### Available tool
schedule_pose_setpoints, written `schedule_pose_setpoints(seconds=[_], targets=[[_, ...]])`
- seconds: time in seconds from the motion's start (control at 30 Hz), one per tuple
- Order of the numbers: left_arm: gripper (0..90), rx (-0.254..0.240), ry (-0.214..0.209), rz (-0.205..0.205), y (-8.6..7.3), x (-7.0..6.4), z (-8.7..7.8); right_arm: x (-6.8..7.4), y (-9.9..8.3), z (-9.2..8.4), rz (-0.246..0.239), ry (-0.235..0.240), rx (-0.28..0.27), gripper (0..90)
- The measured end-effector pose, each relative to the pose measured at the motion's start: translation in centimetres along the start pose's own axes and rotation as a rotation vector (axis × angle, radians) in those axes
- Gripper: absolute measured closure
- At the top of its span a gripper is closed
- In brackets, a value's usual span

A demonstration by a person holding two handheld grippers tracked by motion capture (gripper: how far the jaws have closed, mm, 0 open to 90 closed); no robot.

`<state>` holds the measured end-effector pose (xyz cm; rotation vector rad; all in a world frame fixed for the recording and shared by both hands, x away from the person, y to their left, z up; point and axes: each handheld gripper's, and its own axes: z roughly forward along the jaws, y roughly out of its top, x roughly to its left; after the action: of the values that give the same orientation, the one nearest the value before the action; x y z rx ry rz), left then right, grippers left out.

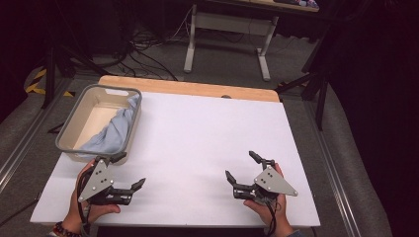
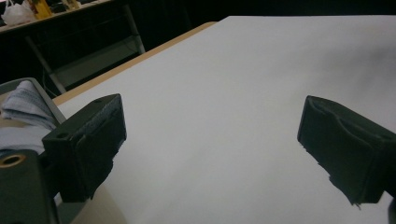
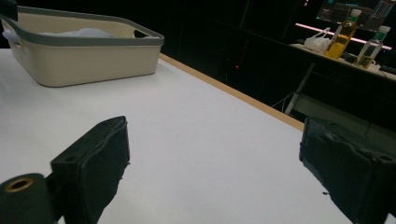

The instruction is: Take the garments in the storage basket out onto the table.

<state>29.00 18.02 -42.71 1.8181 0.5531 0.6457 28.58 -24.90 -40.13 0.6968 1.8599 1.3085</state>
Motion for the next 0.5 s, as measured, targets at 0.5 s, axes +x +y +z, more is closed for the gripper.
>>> schedule_pose_setpoints(seconds=[0.5], targets=[[9.1,0.021,-0.011,-0.002,0.27,0.36,-0.09,-0.1,-0.04,0.47,0.02,0.027,0.003,8.5]])
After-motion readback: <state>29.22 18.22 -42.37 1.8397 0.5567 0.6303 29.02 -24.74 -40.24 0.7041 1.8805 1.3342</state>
